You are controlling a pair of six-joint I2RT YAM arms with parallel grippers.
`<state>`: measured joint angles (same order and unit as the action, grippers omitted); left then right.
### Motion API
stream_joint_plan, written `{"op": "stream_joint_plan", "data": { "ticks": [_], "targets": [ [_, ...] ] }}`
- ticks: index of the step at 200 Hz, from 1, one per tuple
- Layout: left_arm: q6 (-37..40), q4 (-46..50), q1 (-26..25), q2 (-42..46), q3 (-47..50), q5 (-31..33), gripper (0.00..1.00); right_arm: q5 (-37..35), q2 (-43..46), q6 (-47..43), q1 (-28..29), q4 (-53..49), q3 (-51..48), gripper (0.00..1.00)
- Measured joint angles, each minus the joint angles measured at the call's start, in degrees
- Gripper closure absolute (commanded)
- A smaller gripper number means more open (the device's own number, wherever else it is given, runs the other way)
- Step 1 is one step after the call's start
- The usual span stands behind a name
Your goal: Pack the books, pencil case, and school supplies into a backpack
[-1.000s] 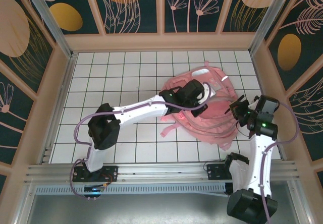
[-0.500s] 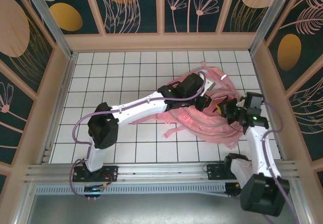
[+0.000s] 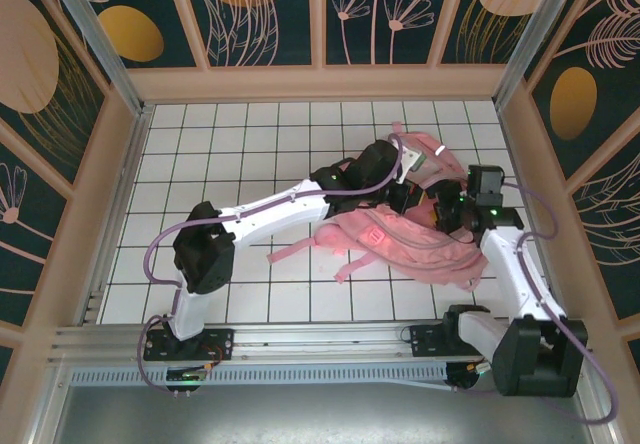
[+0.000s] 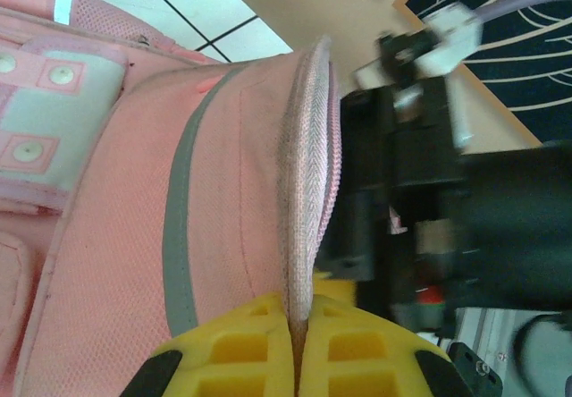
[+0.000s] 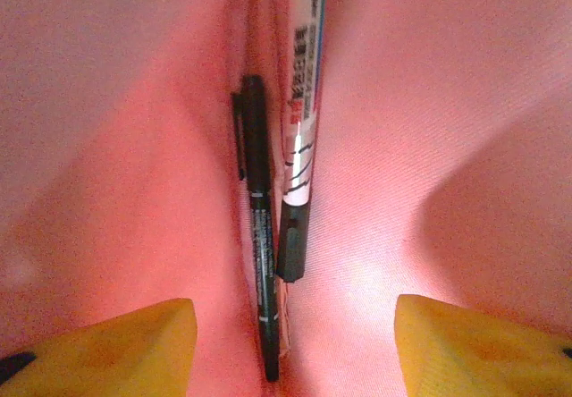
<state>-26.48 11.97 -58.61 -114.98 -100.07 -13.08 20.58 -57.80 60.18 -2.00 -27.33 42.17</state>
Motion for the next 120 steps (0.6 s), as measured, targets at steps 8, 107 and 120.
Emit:
{"op": "stream_joint_plan", "data": {
  "ticks": [8, 107, 120],
  "targets": [
    [0.07, -0.44, 0.0, 0.35, 1.11, 0.02, 1.0, -0.22, 2.29, -1.44, -1.46, -1.46, 0.0, 0.44],
    [14.93, -2.93, 0.33, 5.29, 8.24, -3.15, 0.18, -5.73, 5.29, -24.81, -19.41, -11.41, -0.81, 0.4],
    [15.91, -3.3, 1.68, 6.78, 8.85, -2.12, 0.17, -5.53, 3.61, -26.01, -19.76, -10.49, -0.81, 0.4]
  ]
}}
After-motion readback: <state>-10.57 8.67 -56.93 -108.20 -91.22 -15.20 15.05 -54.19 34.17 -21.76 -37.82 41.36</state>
